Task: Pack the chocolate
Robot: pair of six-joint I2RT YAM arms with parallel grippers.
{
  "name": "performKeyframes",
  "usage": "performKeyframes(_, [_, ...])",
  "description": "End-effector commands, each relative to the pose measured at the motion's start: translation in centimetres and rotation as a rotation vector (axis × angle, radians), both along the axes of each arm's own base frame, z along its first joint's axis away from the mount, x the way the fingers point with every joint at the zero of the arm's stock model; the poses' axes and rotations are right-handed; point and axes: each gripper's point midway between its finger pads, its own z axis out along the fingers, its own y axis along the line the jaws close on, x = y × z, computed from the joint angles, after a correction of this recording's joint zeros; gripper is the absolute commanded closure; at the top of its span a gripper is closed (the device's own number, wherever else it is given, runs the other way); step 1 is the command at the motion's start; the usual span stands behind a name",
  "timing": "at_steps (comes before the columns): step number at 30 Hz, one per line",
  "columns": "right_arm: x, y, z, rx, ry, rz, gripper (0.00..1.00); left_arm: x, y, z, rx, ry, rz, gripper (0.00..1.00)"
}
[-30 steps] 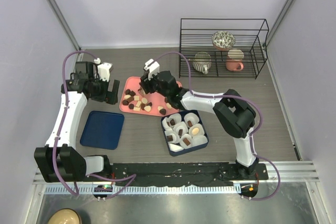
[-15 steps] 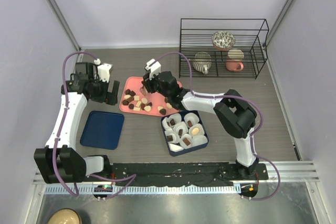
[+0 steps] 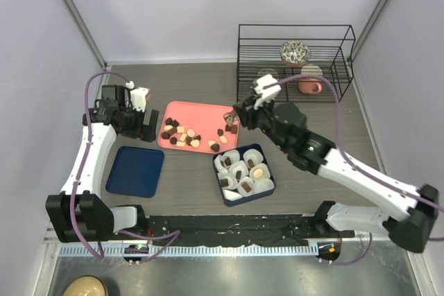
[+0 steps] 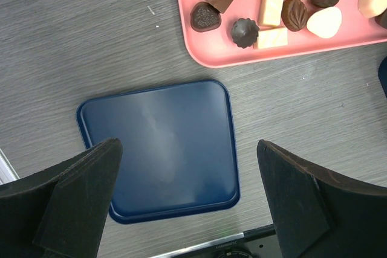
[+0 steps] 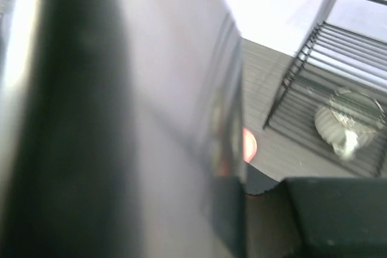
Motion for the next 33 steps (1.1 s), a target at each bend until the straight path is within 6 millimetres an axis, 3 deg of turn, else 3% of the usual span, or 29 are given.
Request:
performKeyframes(1, [-4.8, -5.4, -6.3, -0.156, 0.237, -0.097, 0.69, 0.6, 0.0, 0.8, -0.006, -0.046, 0.000, 0.00])
performKeyframes(4, [-7.5, -7.6, -6.6, -0.158, 0.300, -0.118, 0.68, 0.7, 0.0, 1.0, -0.008, -0.048, 0.002, 0.00])
performKeyframes(10, [-10.5, -8.4, -7.6, -0.143, 0.367, -0.085, 0.67, 0.6, -0.1, 1.1, -0.017, -0.046, 0.012, 0.00])
performKeyframes(24, [-11.7, -7.0, -9.6, -0.139, 0.416, -0.026, 0.59, 0.7, 0.3, 1.8, -0.001, -0.057, 0.025, 0.00])
performKeyframes(33, [-11.6, -7.4, -9.1, -0.113, 0.401, -0.043, 0.48, 0.6, 0.2, 1.7, -0.006, -0.054, 0.023, 0.00])
